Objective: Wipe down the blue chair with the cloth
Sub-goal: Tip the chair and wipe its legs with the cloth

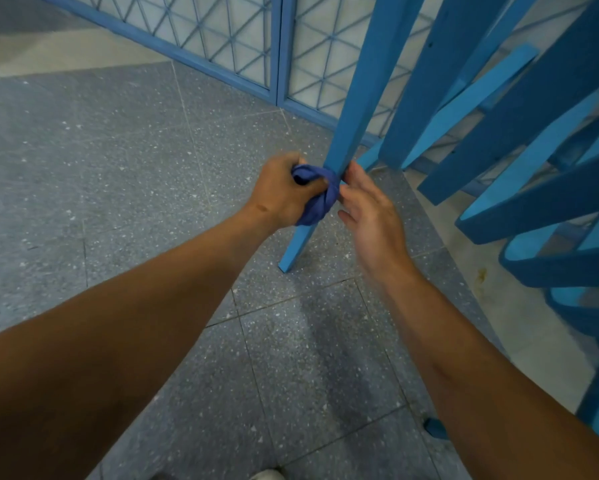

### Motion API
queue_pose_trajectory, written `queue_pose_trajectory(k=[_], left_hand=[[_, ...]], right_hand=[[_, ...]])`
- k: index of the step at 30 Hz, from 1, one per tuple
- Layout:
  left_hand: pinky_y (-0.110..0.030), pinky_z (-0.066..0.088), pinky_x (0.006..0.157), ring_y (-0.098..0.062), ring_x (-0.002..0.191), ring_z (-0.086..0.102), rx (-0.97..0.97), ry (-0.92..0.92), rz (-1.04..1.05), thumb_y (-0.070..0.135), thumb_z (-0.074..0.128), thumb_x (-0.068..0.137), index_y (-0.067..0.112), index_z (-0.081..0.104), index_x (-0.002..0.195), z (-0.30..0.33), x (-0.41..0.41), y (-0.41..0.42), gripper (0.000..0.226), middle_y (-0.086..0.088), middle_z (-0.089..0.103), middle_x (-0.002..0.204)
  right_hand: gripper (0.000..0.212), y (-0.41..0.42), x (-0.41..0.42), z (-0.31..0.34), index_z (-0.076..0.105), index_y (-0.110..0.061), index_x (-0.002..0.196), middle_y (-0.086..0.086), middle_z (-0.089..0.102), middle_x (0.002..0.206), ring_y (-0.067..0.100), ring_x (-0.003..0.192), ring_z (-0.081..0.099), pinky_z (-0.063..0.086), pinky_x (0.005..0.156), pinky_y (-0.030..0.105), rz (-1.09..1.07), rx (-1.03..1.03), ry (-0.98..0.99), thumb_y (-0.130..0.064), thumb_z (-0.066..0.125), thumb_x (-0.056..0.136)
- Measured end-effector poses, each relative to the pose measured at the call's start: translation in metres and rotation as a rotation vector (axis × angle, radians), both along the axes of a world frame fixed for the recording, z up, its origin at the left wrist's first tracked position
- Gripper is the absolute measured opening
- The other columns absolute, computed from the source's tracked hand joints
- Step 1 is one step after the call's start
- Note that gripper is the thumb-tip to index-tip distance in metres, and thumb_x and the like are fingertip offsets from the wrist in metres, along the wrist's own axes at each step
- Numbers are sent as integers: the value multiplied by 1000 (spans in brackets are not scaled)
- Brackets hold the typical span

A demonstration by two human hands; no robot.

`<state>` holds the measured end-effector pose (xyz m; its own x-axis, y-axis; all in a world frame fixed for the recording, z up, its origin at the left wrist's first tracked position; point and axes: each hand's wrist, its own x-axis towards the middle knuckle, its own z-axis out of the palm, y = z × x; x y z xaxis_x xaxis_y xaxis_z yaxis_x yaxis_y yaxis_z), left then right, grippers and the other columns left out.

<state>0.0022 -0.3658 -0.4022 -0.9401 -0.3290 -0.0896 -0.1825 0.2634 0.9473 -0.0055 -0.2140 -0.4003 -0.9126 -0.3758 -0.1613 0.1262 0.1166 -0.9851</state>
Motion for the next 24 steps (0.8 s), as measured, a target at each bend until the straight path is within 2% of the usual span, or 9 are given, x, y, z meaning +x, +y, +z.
queue_pose_trajectory(k=[4,6,8,10,14,16,18,21,24], left_hand=[[-39,52,68,-16,73,54,8,118,10,8,76,86,9,55,83,18,-11,-1,21,-11,59,78],[-39,52,68,-15,71,53,-4,145,4,8,76,86,11,54,81,19,-14,-4,23,-10,59,77],[-44,53,72,-17,73,54,-38,113,-43,7,76,85,8,55,82,8,-16,-8,22,-13,59,78],[-48,53,74,-18,74,55,-80,54,-78,6,76,85,5,56,84,-13,-15,-12,20,-14,60,79],[-49,51,76,-19,77,54,-77,-18,-62,2,75,84,-2,57,83,-69,-8,-10,18,-19,60,78],[-43,47,70,-18,76,51,-97,-87,-44,4,75,85,-3,55,81,-99,-2,-9,21,-17,55,75],[-34,39,65,-18,75,48,-118,-163,-33,8,75,87,5,53,79,-125,6,-9,24,-11,51,74],[-36,40,66,-18,75,49,-90,-162,-5,10,75,88,3,55,82,-139,9,-9,22,-11,52,75],[-40,48,67,-25,70,53,-38,-50,-35,4,73,87,-7,57,81,-112,1,-10,20,-16,57,74]], right_hand=[[52,4,-5,-1,59,-48,132,-26,64,130,0,126,56,40,104,35,24,37,7,-33,46,84],[58,6,-8,-1,59,-42,137,-23,63,134,3,131,54,36,108,38,12,14,-9,-35,43,82],[65,8,-10,0,52,-31,148,-17,60,141,7,135,51,33,115,42,21,-17,-40,-34,41,83],[67,8,-10,-2,45,-28,152,-15,58,144,7,137,50,31,118,44,49,-25,-44,-31,38,86],[71,7,-12,-16,40,-25,156,-15,56,146,-2,133,51,39,110,32,57,-25,2,-24,39,85],[69,6,-13,-24,40,-24,155,-16,56,145,-5,130,52,46,100,20,72,-32,42,-14,40,87],[67,4,-12,-34,41,-22,154,-18,57,141,-7,128,54,49,96,14,67,-44,65,1,41,91],[67,1,-14,-50,38,-16,154,-16,58,138,-7,127,54,48,95,12,67,-48,99,12,42,94],[72,0,-17,-63,33,-9,156,-14,55,140,-3,132,52,45,100,13,74,-55,132,17,41,89]])
